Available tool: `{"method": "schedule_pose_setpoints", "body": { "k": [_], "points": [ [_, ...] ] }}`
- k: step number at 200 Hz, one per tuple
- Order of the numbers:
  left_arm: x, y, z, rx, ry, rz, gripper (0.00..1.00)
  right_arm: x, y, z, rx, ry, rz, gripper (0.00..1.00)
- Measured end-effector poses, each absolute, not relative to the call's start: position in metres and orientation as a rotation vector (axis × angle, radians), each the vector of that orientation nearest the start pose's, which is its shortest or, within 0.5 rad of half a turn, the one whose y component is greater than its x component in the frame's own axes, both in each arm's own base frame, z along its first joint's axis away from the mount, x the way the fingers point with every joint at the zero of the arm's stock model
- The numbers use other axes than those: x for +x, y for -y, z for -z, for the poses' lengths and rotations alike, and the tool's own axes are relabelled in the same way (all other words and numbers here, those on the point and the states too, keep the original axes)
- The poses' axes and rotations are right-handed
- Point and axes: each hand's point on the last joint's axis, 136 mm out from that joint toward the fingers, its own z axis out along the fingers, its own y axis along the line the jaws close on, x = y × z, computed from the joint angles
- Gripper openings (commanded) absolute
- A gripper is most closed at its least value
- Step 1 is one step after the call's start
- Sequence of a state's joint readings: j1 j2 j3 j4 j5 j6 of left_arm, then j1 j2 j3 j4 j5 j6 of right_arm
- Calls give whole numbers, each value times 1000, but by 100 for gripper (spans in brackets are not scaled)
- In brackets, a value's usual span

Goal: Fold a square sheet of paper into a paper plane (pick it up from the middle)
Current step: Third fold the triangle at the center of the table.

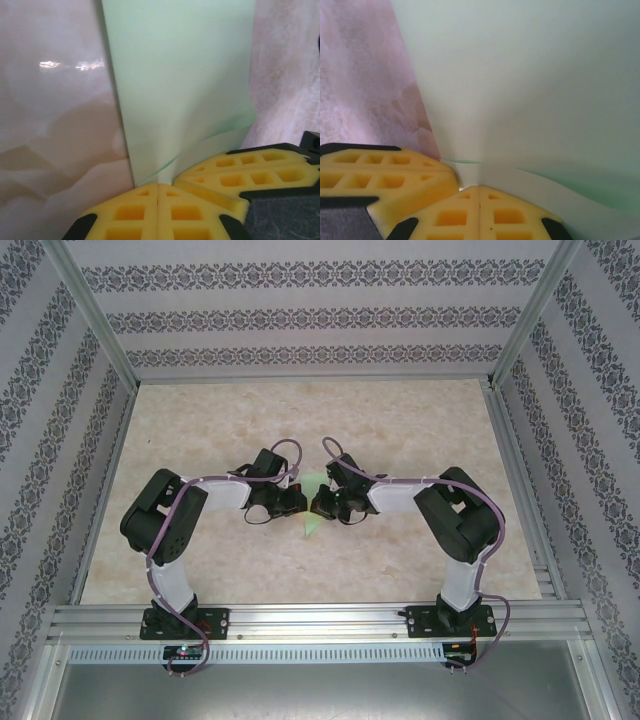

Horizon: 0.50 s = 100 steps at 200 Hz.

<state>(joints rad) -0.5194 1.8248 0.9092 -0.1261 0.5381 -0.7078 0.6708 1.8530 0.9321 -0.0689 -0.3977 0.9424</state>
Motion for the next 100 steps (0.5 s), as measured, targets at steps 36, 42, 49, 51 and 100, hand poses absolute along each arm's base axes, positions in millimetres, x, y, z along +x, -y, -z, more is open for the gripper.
{"method": "schedule_pose_setpoints", "body": {
  "k": [36, 42, 49, 51, 100],
  "points": [
    [300, 271, -19, -48, -2833, 1047, 5, 283, -300, -21, 215, -2824, -1008, 4],
    [300, 271, -19, -44, -2832, 1043, 5, 283, -298, -23, 209, -2817, -1010, 4],
    [300, 271, -18, -39, -2833, 1037, 5, 284, -296, -26, 207, -2807, -1014, 4],
    [299, 271, -18, -36, -2833, 1036, 5, 284, -296, -27, 207, -2805, -1014, 4],
    [300, 271, -18, -34, -2837, 1022, 4, 289, -288, -25, 220, -2798, -1003, 4]
  ]
}}
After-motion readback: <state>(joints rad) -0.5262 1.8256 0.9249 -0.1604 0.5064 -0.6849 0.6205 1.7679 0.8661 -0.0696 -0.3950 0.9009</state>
